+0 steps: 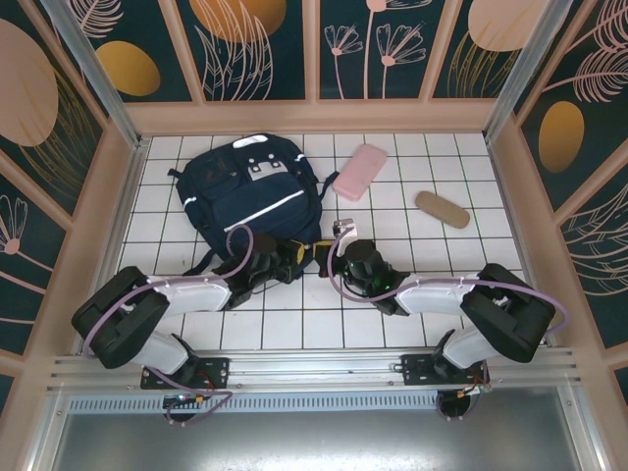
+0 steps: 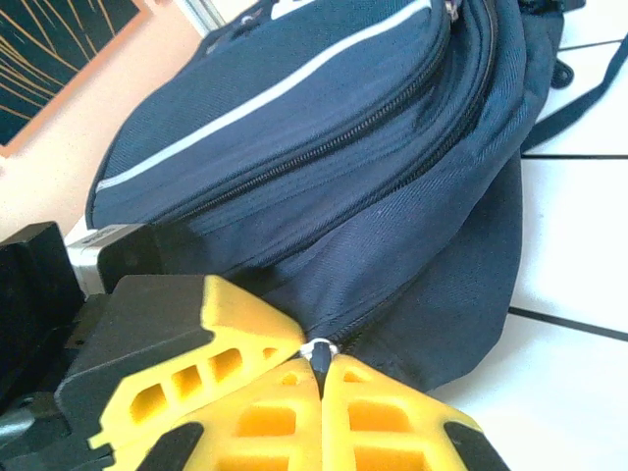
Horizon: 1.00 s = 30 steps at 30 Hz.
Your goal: Pack the student bag
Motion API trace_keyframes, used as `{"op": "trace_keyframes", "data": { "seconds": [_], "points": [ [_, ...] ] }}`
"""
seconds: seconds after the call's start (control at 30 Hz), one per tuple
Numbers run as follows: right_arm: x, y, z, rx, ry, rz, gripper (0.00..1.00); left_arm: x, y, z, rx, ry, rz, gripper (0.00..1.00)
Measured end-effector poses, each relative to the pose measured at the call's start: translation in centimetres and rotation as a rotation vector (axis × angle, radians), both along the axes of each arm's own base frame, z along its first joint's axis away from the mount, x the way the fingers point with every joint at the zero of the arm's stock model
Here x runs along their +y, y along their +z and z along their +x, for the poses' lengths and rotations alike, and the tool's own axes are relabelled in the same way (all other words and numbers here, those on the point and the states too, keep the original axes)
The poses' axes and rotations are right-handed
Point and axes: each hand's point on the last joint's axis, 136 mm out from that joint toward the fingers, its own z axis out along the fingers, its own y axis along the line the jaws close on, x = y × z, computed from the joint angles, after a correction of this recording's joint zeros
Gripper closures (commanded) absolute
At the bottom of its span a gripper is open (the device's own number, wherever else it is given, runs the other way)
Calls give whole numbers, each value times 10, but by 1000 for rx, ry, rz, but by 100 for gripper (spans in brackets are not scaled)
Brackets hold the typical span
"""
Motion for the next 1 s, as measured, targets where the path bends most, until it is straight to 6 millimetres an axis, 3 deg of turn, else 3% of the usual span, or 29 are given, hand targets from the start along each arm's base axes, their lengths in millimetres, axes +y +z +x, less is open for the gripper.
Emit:
{"op": "trace_keyframes", "data": {
  "seconds": [0.13,0.37,0.53,0.6,0.63,0.77,1.0],
  "points": [
    [4,9,3,-33,22,20,100,22,19,-13,-29,16,0,100],
    [-24,3,51,-66,-126,-20,100,77,27,-41,-57,95,67,100],
    [-24,-4,62,-62,-129,-38,100,92,28,-53,-71,104,91,100],
    [-16,0,58,-64,-89,-22,87,92,23,-53,-62,99,106,100],
    [-10,2,54,-68,-57,-13,86,92,20,-53,-55,97,115,100],
    [19,2,24,-52,123,9,64,90,6,-53,-31,75,161,100],
    [62,6,-27,-12,408,10,61,89,5,-52,-44,55,189,100]
  ]
}}
